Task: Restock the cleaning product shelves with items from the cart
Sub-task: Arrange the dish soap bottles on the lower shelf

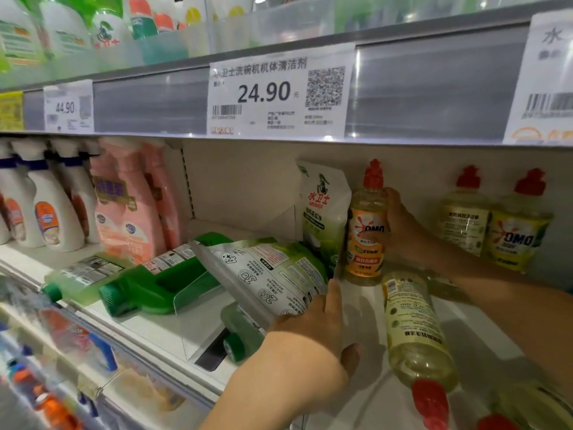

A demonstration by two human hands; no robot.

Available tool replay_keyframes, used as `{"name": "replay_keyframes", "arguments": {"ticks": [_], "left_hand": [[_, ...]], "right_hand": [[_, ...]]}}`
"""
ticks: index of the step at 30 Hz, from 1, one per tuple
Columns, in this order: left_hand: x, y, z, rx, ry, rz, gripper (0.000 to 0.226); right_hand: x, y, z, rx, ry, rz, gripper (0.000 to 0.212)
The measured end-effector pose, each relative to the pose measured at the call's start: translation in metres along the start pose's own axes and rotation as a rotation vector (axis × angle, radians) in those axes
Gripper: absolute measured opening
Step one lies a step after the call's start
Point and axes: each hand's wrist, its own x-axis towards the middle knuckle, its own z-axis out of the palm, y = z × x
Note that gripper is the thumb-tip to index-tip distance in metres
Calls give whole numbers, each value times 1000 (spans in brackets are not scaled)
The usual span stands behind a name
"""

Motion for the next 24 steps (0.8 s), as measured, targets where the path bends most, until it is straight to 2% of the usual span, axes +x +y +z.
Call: {"name": "replay_keyframes", "arguments": {"ticks": [3, 6, 7, 8, 9, 11, 12, 15, 18, 20, 21, 22, 24], "left_hand": [[-1, 1, -1, -11, -10, -6, 82], [-2, -1, -1, -22, -2, 4, 82], [-2, -2, -1, -23, 0, 3, 81], [-2, -2, -1, -17, 0, -1, 81], [-2, -2, -2, -6, 2, -6, 80], [-1, 0, -2, 25, 9, -8, 79], [0, 1, -2, 38, 11, -5, 78], [2, 0, -2, 44, 22, 2, 77], [4, -1, -3, 82, 32, -31, 76], [2, 0, -1, 183, 119, -43, 72], [2, 0, 2, 231, 241, -13, 67], [2, 0, 6, 265, 402, 45, 62], [-1, 2, 13, 291, 621, 190, 59]], "right_hand": [[-4, -4, 0, 17, -17, 41, 96], [-15, -10, 1, 49, 22, 87, 128], [-21, -14, 1, 27, 52, 140, 132], [-28, -12, 1, -27, 77, 202, 126], [-37, -12, -1, -134, 77, 236, 109], [-62, -11, -6, -408, -78, 158, 64], [-76, -11, -10, -539, -163, 83, 54], [-117, -9, -31, -778, -350, -60, 66], [-147, -17, -38, -883, -504, -186, 91], [-155, -17, -32, -980, -586, -242, 105], [-157, -16, -28, -1014, -604, -269, 104], [-160, -21, -25, -1040, -616, -296, 97], [-163, -31, -24, -1079, -616, -355, 81]]}}
